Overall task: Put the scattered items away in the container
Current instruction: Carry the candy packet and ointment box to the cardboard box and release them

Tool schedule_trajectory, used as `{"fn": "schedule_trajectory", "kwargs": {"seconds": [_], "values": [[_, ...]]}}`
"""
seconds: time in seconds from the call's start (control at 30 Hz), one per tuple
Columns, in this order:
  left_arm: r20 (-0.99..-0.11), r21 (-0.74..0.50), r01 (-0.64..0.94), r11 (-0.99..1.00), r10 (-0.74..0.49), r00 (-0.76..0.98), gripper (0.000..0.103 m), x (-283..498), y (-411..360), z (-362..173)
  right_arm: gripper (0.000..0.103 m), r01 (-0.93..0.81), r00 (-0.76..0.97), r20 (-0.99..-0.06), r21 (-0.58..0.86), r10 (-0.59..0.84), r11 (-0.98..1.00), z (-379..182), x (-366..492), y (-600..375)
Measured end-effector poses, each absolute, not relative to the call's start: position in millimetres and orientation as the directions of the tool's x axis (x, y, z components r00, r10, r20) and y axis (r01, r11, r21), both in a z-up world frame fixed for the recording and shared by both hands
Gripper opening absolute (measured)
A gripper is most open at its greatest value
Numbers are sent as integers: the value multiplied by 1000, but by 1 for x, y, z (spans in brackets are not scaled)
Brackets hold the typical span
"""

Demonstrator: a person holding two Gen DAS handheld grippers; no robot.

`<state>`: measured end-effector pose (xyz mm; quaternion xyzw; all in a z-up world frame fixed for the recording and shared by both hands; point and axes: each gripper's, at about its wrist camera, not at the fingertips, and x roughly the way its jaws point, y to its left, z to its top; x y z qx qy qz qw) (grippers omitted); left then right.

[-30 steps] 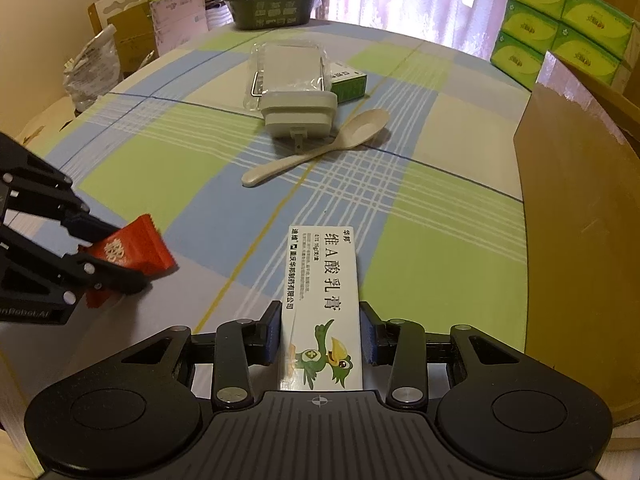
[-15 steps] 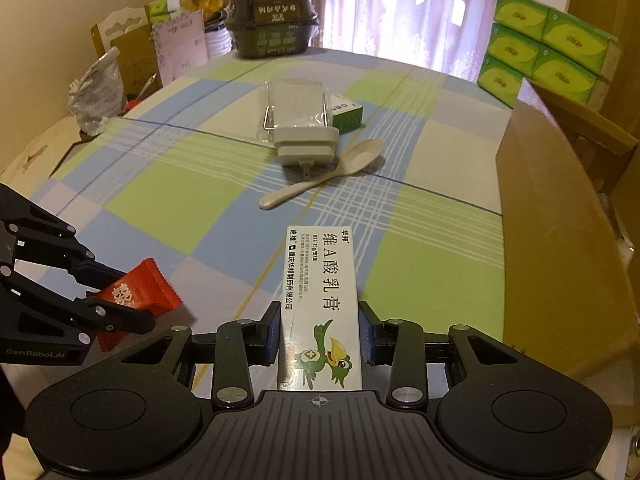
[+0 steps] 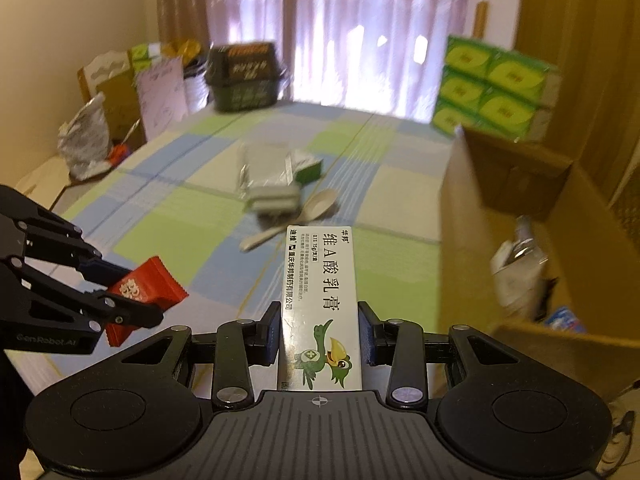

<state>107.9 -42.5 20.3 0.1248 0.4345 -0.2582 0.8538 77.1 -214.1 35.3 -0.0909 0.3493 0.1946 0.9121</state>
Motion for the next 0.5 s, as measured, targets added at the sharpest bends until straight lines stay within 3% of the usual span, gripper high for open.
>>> {"fn": "schedule_trajectory", "kwargs": {"seconds": [0.5], "values": [[-755, 10, 631, 776, -408, 513, 22, 119, -115, 66, 41, -279, 788, -584, -57, 194, 959, 93, 88, -296]]}}
